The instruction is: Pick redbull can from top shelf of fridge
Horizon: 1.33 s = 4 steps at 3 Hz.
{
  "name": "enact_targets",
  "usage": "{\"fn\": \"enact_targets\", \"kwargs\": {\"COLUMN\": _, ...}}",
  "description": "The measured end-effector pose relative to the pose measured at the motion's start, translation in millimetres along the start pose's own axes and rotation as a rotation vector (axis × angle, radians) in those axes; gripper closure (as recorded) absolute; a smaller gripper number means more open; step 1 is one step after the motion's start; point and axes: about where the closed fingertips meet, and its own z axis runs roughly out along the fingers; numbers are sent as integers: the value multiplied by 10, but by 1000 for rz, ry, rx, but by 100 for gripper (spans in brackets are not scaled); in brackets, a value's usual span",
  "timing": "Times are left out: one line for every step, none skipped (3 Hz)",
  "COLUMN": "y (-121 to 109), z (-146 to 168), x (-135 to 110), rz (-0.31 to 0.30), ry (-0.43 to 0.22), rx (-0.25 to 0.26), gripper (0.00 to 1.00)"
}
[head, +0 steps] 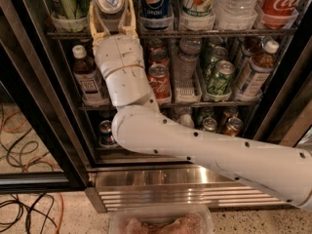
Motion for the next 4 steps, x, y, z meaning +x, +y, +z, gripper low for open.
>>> {"fn": "enact_targets", "kwargs": {"y": 0, "z": 0, "x": 0, "rz": 0, "ry": 0, "rx": 0, "gripper": 100}}
{"fn": "enact_targets", "kwargs": {"y": 7, "z": 66, "x": -123, "rz": 9, "ry": 12, "rx": -13, "gripper": 100}}
{"fn": "enact_targets", "kwargs": {"y": -61, "z": 250, "x": -471, "rz": 2, "ry": -15, "rx": -41, "gripper": 100}}
{"fn": "enact_targets", "kwargs": {"y": -61, "z": 250, "x": -472, "rz": 2, "ry": -15, "rx": -42, "gripper": 100}}
